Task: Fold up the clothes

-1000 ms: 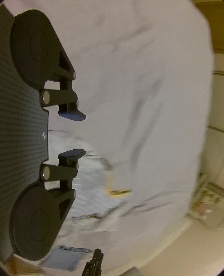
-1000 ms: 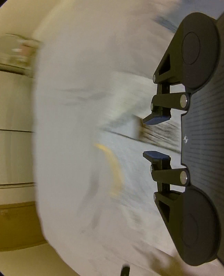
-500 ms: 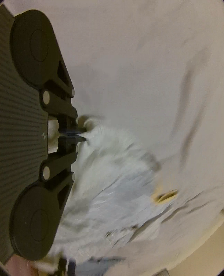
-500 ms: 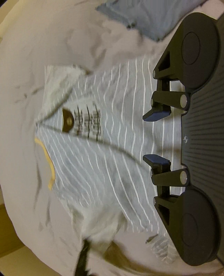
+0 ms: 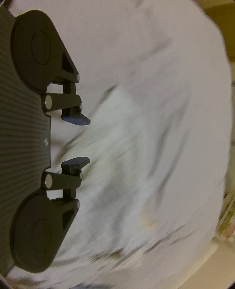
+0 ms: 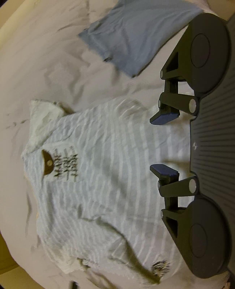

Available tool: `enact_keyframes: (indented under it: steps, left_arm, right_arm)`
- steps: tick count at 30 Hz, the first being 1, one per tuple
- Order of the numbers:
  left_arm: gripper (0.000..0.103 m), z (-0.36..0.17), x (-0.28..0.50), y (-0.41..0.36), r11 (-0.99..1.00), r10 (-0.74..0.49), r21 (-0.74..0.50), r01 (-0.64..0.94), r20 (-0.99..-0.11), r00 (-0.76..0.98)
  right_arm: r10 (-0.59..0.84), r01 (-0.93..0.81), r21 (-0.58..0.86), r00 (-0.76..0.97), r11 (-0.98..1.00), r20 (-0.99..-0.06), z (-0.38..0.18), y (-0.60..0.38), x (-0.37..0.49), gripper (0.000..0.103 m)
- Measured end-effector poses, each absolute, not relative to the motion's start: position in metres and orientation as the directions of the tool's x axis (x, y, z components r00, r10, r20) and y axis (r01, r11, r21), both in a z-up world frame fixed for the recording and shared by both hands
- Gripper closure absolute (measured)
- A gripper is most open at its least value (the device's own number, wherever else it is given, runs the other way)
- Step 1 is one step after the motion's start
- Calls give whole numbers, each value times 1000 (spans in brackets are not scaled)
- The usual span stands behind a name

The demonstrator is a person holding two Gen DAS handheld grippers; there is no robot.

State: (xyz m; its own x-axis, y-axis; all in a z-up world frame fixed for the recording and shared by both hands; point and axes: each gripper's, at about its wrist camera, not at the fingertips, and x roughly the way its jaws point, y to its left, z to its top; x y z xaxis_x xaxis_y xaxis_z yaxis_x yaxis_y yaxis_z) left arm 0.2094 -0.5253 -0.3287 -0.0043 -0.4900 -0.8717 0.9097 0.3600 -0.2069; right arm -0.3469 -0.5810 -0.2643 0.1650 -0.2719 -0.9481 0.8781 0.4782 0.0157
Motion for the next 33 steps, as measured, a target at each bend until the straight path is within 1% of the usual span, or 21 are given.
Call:
enact_keyframes:
  steps: [2, 5, 6, 7, 10, 11, 12, 13, 14, 15, 16, 18, 20, 21, 23, 26, 27, 28, 29, 31, 33]
  left_arm:
    - [62, -331, 171, -495, 314, -478, -267, 911, -874, -91]
    - [42, -333, 104, -462, 138, -481, -348, 927, -842, -244]
    - [32, -329, 82, -454, 48, -486, -330, 943, -832, -267]
    - [28, -327, 61, -447, -33, -482, -285, 958, -835, -265]
    - [28, -343, 9, -443, -229, -449, -95, 969, -873, -192]
    - [30, -352, 0, -444, -252, -438, -50, 966, -885, -160]
    - [37, -360, -6, -446, -270, -428, -8, 963, -895, -127]
    - [49, -367, -7, -448, -261, -419, -5, 965, -900, -118]
    - [57, -374, -6, -449, -248, -411, -7, 969, -905, -112]
    - [80, -377, -2, -453, -226, -402, -27, 974, -908, -119]
    - [96, -375, 4, -455, -202, -388, -74, 977, -909, -150]
    - [97, -360, 29, -451, -75, -397, -233, 970, -885, -243]
    - [97, -342, 63, -440, 99, -472, -434, 895, -813, -342]
    - [97, -336, 77, -433, 164, -503, -501, 850, -784, -365]
    - [97, -327, 96, -418, 235, -543, -577, 782, -745, -387]
    - [99, -320, 108, -399, 291, -566, -612, 735, -730, -384]
    - [99, -320, 106, -395, 298, -565, -609, 735, -733, -378]
    - [99, -319, 104, -391, 304, -564, -604, 737, -738, -371]
    - [99, -319, 103, -387, 310, -563, -598, 739, -742, -364]
    - [99, -321, 95, -382, 314, -561, -594, 740, -745, -360]
    - [99, -321, 85, -378, 314, -551, -590, 744, -751, -363]
  right_arm:
    - [-265, 881, 12, 155, 473, -952, -266, -574, -358, 51]
    - [-259, 877, 7, 149, 480, -954, -267, -565, -370, 49]
    - [-260, 876, 4, 148, 482, -954, -267, -562, -374, 47]
    - [-259, 873, 3, 148, 487, -954, -267, -558, -378, 45]
    - [-249, 864, 5, 150, 503, -957, -270, -549, -389, 43]
    - [-246, 864, 4, 149, 504, -958, -272, -546, -393, 43]
    - [-243, 866, 6, 147, 501, -959, -274, -544, -398, 42]
    - [-238, 868, 9, 146, 496, -960, -277, -542, -402, 42]
    - [-235, 873, 12, 144, 488, -961, -280, -541, -408, 42]
    - [-232, 878, 14, 142, 479, -962, -283, -541, -413, 42]
    - [-230, 883, 17, 140, 469, -963, -286, -540, -419, 42]
    - [-237, 903, 29, 143, 428, -961, -291, -542, -431, 42]
    - [-254, 922, 48, 156, 385, -955, -292, -545, -444, 42]
    - [-262, 931, 65, 168, 360, -950, -293, -547, -451, 42]
    - [-271, 945, 111, 199, 307, -942, -297, -550, -464, 42]
    - [-270, 952, 203, 263, 231, -926, -312, -558, -481, 42]
    - [-274, 952, 232, 282, 202, -919, -317, -560, -485, 44]
    - [-268, 946, 274, 313, 174, -911, -323, -562, -489, 56]
    - [-257, 939, 314, 340, 137, -904, -329, -564, -492, 64]
    - [-255, 935, 341, 354, 95, -900, -333, -564, -494, 94]
    - [-252, 937, 337, 350, 94, -902, -324, -560, -496, 97]
